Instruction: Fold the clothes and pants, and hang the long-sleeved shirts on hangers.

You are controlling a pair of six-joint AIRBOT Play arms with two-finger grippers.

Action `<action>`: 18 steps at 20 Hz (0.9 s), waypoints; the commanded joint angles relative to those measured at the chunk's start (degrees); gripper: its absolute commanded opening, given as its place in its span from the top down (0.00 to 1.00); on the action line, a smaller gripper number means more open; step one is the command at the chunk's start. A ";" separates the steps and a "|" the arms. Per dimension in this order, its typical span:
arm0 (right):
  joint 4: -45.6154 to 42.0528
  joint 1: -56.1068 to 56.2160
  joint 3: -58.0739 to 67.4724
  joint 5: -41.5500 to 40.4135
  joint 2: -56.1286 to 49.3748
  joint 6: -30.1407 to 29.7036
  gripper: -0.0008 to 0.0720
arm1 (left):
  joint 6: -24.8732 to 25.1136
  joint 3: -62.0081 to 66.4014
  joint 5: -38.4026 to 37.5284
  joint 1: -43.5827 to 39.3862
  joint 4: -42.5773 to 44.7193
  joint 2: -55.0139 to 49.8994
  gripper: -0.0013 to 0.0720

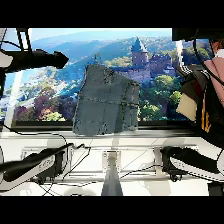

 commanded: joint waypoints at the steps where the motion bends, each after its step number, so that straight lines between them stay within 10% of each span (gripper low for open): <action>1: 0.00 0.07 0.07 0.00 0.00 0.02 0.94 | 0.02 0.07 0.02 0.04 0.02 0.04 0.03; 18: -2.80 -2.43 -0.09 -3.52 -1.18 -2.60 0.94 | -0.02 0.07 0.00 0.00 -1.09 0.04 0.03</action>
